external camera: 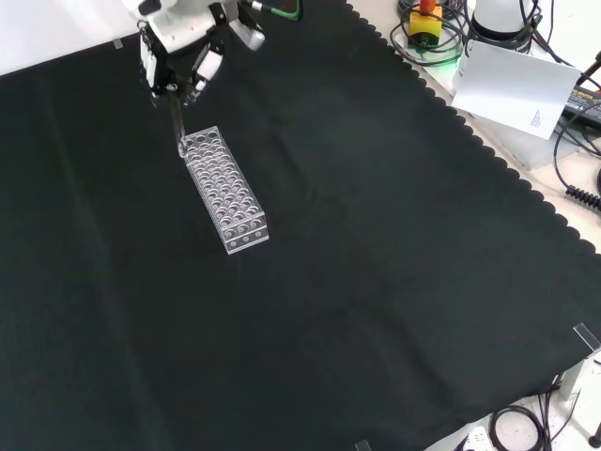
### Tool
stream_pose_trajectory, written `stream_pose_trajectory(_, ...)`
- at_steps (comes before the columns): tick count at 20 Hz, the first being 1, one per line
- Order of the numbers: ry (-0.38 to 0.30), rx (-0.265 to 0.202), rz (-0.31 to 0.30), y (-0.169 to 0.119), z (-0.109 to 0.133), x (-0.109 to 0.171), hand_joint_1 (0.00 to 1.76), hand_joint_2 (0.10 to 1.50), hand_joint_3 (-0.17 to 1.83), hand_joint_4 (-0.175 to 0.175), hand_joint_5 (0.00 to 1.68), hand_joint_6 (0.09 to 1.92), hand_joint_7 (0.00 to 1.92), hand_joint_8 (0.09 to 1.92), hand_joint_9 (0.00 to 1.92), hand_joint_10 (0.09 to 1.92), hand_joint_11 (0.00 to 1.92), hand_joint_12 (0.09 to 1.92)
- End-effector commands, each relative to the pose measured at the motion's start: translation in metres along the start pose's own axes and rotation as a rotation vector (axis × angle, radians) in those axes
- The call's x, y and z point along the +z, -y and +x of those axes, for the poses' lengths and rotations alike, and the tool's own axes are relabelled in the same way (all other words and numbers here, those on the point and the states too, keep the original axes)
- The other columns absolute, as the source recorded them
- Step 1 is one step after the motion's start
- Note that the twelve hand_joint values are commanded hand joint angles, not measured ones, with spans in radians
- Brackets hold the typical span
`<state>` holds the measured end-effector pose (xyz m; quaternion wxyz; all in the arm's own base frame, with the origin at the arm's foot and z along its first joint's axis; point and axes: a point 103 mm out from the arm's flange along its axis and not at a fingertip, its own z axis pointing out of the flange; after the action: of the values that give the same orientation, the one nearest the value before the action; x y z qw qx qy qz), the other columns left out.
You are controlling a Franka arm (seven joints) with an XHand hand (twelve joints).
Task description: Shake the test tube.
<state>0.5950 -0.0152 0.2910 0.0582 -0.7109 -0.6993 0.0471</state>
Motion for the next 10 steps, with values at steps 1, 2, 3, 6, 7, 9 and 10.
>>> stream_pose_trajectory(1, 0.015, 0.0, -0.052, 0.016, -0.006, -0.042, 1.41, 1.03, 0.0, -0.175, 1.15, 0.37, 1.17, 1.06, 1.11, 0.8, 1.13, 1.0)
stream_pose_trajectory(2, 0.015, 0.0, -0.057, 0.018, -0.006, -0.045, 1.41, 1.03, 0.0, -0.175, 1.15, 0.37, 1.17, 1.06, 1.11, 0.8, 1.13, 1.0)
stream_pose_trajectory(3, 0.014, -0.001, -0.062, 0.019, -0.006, -0.049, 1.41, 1.03, 0.0, -0.175, 1.15, 0.37, 1.17, 1.06, 1.11, 0.8, 1.13, 1.0)
stream_pose_trajectory(6, 0.007, -0.011, -0.072, 0.023, 0.0, -0.054, 1.41, 1.03, 0.0, -0.175, 1.15, 0.37, 1.16, 1.06, 1.11, 0.8, 1.13, 1.0)
stream_pose_trajectory(7, 0.003, -0.015, -0.075, 0.024, 0.003, -0.055, 1.41, 1.03, 0.0, -0.175, 1.15, 0.37, 1.16, 1.06, 1.11, 0.8, 1.13, 1.0)
stream_pose_trajectory(9, -0.009, -0.029, -0.08, 0.025, 0.012, -0.056, 1.41, 1.03, 0.0, -0.175, 1.15, 0.37, 1.16, 1.06, 1.11, 0.8, 1.13, 1.0)
stream_pose_trajectory(10, -0.011, -0.039, -0.083, 0.024, 0.017, -0.057, 1.41, 1.03, 0.0, -0.175, 1.15, 0.37, 1.16, 1.06, 1.11, 0.8, 1.13, 1.0)
